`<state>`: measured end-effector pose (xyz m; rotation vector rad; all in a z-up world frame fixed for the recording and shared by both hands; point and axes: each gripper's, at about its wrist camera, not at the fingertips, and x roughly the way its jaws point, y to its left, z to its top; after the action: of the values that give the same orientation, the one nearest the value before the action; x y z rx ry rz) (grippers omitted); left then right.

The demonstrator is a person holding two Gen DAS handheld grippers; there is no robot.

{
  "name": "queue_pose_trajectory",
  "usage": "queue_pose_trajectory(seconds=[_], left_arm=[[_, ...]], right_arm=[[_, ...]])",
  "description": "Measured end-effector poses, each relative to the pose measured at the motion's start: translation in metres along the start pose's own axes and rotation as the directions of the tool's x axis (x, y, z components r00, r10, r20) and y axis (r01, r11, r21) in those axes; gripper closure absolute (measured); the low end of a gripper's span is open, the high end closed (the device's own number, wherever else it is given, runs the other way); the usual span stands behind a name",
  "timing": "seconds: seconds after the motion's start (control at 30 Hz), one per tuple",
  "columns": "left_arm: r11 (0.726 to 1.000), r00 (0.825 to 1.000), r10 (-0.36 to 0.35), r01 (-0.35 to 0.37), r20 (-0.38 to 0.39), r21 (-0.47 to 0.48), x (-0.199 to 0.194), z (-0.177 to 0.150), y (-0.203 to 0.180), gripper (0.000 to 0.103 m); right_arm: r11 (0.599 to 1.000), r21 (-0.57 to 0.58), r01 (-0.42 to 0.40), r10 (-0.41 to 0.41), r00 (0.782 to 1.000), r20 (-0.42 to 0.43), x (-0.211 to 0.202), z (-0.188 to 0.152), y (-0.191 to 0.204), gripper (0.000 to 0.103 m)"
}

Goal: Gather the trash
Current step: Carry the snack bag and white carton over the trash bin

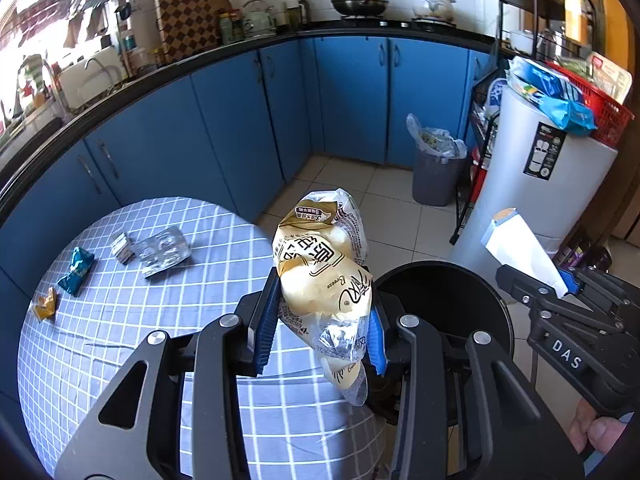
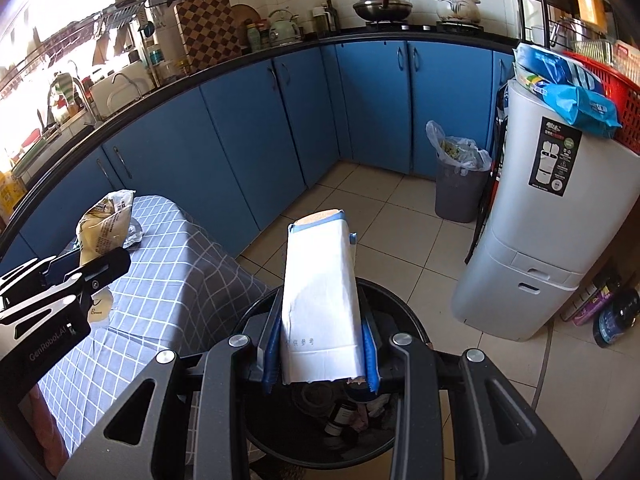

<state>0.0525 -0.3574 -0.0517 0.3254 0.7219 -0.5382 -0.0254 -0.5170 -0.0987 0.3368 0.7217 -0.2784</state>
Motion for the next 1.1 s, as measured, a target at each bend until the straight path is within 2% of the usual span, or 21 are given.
queue_pose_trajectory(seconds=[0.47,0.97,1.03,1.07,1.1], left_arm=[[0.999,1.000,-0.024,0.025,-0.012,0.045,0.011,0.005,-0.024,0.064],[0.999,1.000,-0.024,0.025,-0.013,0.037,0.011,0.007,-0.021,0.064],[0.999,1.000,-0.024,0.025,-0.012,0.037,0.011,0.007,-0.020,0.064],[0.999,1.000,-0.024,0.025,-0.011,0.037,0.010,0.007,-0.020,0.064],[0.999,1.000,-0.024,0.025,-0.010,0.037,0.010,0.007,-0.020,0.064]], right_arm=[[1.000,0.020,-0.003,0.003,1.000,-0.012,0.005,-0.001,-0.015,0.072],[0.999,0.001,-0.047,0.047,0.999,0.022,0.001,0.003,-0.007,0.069],[0.999,-0.004,-0.042,0.042,0.999,0.032,-0.001,0.003,-0.006,0.054],[0.999,-0.003,-0.043,0.043,0.998,0.037,-0.002,0.003,-0.006,0.036],[0.999,-0.002,-0.037,0.038,0.998,0.057,-0.005,0.003,-0.006,0.032]])
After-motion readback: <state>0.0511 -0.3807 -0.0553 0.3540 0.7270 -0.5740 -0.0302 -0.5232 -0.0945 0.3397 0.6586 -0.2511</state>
